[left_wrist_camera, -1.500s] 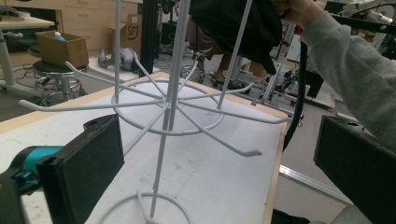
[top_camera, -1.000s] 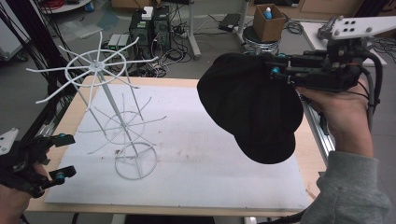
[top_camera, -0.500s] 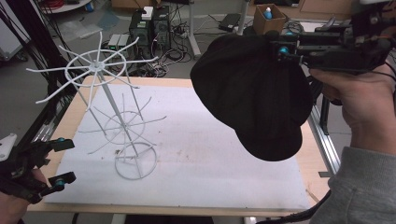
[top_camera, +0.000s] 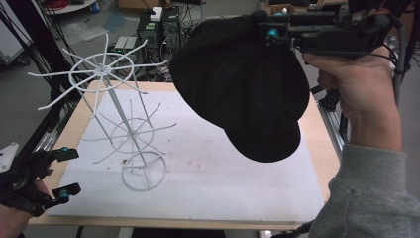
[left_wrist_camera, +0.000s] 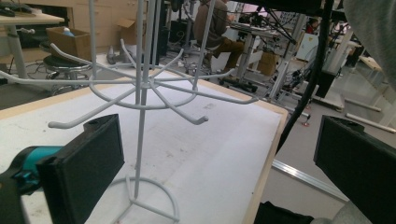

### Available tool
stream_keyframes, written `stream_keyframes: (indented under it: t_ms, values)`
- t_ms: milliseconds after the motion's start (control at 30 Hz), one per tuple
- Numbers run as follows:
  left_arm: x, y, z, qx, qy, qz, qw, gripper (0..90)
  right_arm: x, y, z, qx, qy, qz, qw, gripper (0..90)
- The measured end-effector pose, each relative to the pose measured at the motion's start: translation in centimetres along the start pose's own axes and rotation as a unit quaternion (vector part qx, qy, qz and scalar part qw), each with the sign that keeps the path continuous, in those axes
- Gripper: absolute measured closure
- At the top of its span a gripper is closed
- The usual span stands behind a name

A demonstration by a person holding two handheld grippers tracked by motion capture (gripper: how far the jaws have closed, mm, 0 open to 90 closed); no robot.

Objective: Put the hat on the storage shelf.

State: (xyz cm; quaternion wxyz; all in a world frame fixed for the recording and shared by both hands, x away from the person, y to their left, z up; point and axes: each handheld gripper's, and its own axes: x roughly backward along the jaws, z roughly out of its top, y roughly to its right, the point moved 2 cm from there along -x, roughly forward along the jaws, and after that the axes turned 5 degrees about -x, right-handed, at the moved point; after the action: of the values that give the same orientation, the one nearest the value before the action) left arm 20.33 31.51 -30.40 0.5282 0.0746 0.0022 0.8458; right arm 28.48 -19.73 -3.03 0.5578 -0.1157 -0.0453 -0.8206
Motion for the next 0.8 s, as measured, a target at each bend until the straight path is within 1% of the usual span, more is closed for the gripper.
stream_keyframes:
  t_ms: [33, 67, 133, 267, 300, 333, 367, 400, 433, 467, 500, 533, 567, 600, 633, 700, 733, 800]
  values:
    - [0.0, 0.0, 0.0, 0.000, 0.000, 0.000, 1.0000, 1.9, 0.0, 0.0, 0.0, 0.000, 0.000, 0.000, 1.0000, 73.2]
    - [0.1, 0.1, 0.1, 0.000, 0.002, 0.000, 1.0000, 1.9, -0.6, -0.3, 0.5, 0.004, -0.002, 0.006, 1.0000, 73.2]
    - [0.2, 0.1, 0.1, -0.001, 0.002, -0.001, 1.0000, 1.9, -1.2, -0.7, 1.0, 0.008, -0.005, 0.010, 0.9999, 73.2]
    - [0.5, 0.1, 0.2, 0.000, 0.007, 0.000, 1.0000, 1.9, -2.1, -1.1, 2.0, 0.016, 0.004, 0.022, 0.9996, 73.2]
    - [0.6, 0.1, 0.2, -0.002, 0.006, 0.000, 1.0000, 1.9, -2.1, -1.1, 2.0, 0.016, 0.004, 0.022, 0.9996, 73.2]
    - [0.7, 0.1, 0.2, -0.001, 0.007, 0.001, 1.0000, 1.9, -2.5, -1.3, 2.5, 0.021, 0.007, 0.025, 0.9994, 73.1]
    - [0.8, 0.1, 0.2, -0.001, 0.007, 0.002, 1.0000, 1.9, -2.5, -1.3, 2.5, 0.021, 0.007, 0.025, 0.9994, 73.1]
    - [0.9, 0.1, 0.2, 0.000, 0.008, 0.003, 1.0000, 1.9, -3.0, -1.6, 2.8, 0.022, 0.005, 0.031, 0.9993, 73.1]
    - [1.0, 0.1, 0.2, 0.000, 0.008, 0.004, 1.0000, 1.9, -3.0, -1.6, 2.8, 0.022, 0.005, 0.031, 0.9993, 73.1]
    - [1.0, 0.1, 0.2, 0.000, 0.008, 0.005, 1.0000, 1.9, -3.6, -1.8, 3.0, 0.026, 0.002, 0.037, 0.9990, 73.0]
    - [1.1, 0.1, 0.1, 0.001, 0.008, 0.006, 1.0000, 1.9, -3.6, -1.8, 3.0, 0.026, 0.002, 0.037, 0.9990, 73.0]
    - [1.2, 0.2, 0.1, 0.001, 0.008, 0.006, 0.9999, 1.8, -4.2, -2.0, 3.2, 0.030, 0.002, 0.041, 0.9987, 73.0]
    - [1.2, 0.2, 0.1, 0.000, 0.007, 0.007, 1.0000, 1.8, -4.2, -2.0, 3.2, 0.030, 0.002, 0.041, 0.9987, 73.0]
    - [1.3, 0.3, 0.1, 0.000, 0.007, 0.008, 0.9999, 1.9, -4.7, -2.1, 3.3, 0.028, 0.002, 0.049, 0.9984, 73.0]
    - [1.4, 0.3, 0.1, 0.000, 0.007, 0.008, 0.9999, 1.9, -4.7, -2.1, 3.3, 0.028, 0.002, 0.049, 0.9984, 73.0]
    - [1.5, 0.3, 0.1, 0.001, 0.008, 0.010, 0.9999, 1.9, -5.3, -2.2, 3.4, 0.030, 0.004, 0.054, 0.9981, 72.9]
    - [1.5, 0.3, 0.1, 0.001, 0.008, 0.010, 0.9999, 1.9, -6.0, -2.3, 3.4, 0.032, 0.001, 0.061, 0.9977, 72.9]
    - [1.5, 0.3, 0.1, 0.000, 0.007, 0.009, 0.9999, 1.9, -6.3, -2.3, 3.3, 0.033, -0.003, 0.061, 0.9976, 72.9]
